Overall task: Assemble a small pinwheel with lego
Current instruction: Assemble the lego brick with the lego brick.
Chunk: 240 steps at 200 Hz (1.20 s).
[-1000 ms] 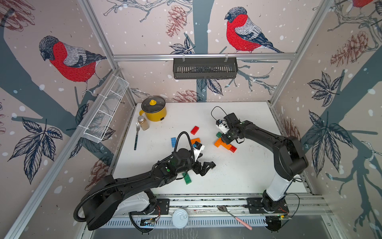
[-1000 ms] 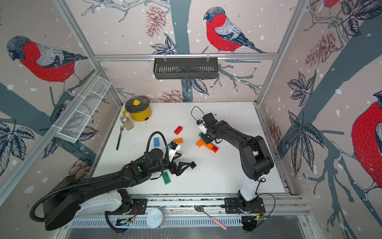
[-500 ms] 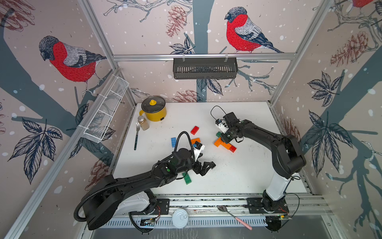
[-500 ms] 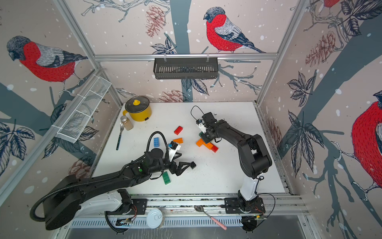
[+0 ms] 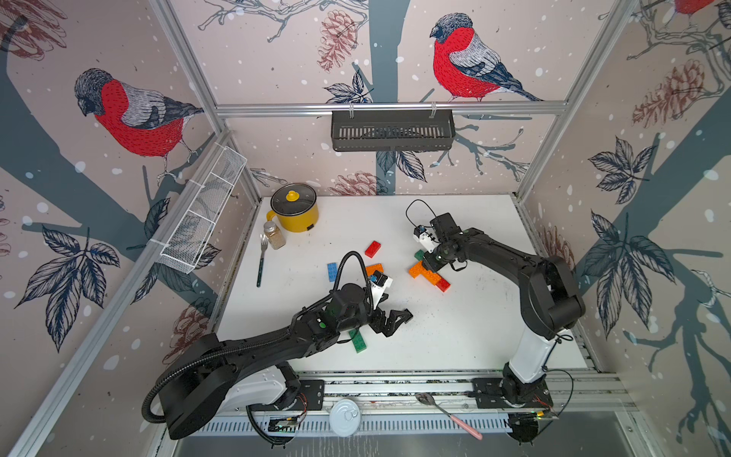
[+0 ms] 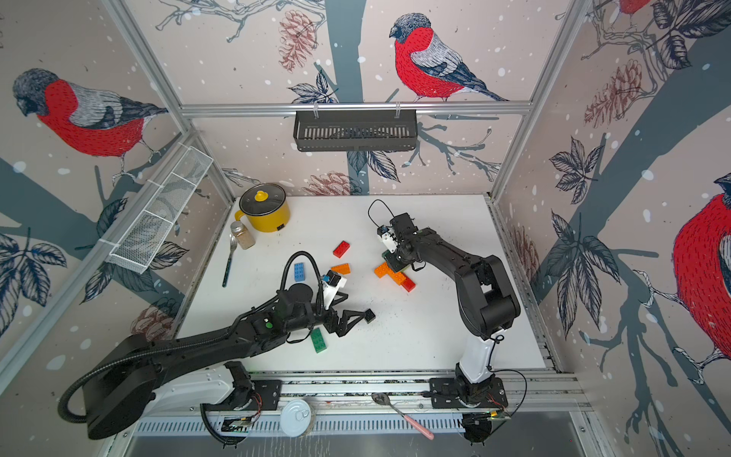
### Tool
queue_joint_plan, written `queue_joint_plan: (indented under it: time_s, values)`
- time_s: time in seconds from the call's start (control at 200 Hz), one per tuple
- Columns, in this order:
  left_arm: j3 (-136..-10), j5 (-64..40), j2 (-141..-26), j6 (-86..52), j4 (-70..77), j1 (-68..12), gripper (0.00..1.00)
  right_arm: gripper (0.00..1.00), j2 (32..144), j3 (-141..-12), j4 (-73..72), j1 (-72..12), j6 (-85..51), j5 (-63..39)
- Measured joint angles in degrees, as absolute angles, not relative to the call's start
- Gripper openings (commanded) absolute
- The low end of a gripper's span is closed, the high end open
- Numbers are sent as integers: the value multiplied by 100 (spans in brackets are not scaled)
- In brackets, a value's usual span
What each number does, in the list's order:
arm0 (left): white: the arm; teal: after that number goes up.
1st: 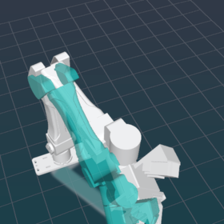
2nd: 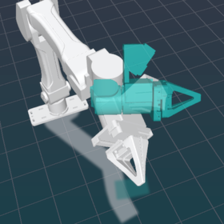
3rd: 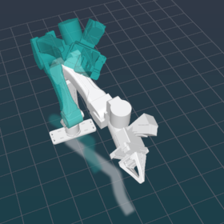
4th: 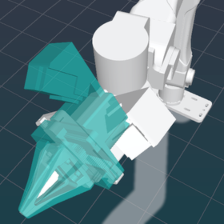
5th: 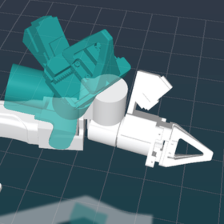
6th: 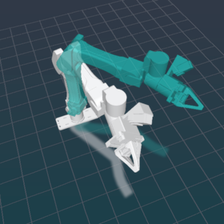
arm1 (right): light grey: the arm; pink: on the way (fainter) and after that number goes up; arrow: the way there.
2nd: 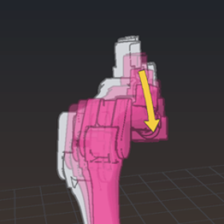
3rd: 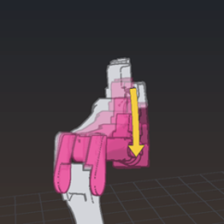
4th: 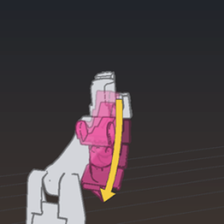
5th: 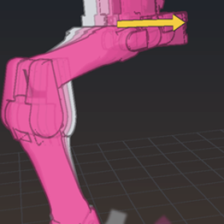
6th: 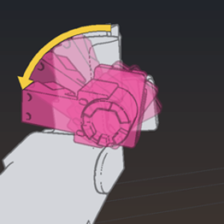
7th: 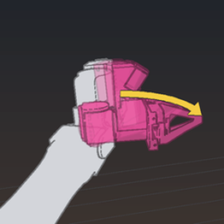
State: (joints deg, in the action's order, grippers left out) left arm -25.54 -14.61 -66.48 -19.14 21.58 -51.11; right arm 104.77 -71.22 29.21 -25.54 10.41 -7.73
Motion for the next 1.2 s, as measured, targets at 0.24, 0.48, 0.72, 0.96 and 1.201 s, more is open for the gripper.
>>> queue_joint_plan:
  time_s: [0.24,0.48,0.72,0.96,1.201]
  values:
    - [-2554,-1461,-6648,-1909,2158,-5111,98,9,10438,-6919,2652,-2390,996,-1170]
    - [-2554,-1455,-6589,-1909,2158,-5111,98,9,10464,-6928,2536,-2416,751,-1275]
    - [-2554,-1367,-6547,-1907,2156,-5111,98,8,10567,-7078,2423,-2633,246,-1125]
    - [-2517,-1350,-6386,-1905,2156,-5111,98,8,10294,-6726,2080,-2641,-318,-1111]
    - [-2484,-1352,-6296,-1907,2154,-5111,98,9,10280,-6716,2163,-2554,-447,-1369]
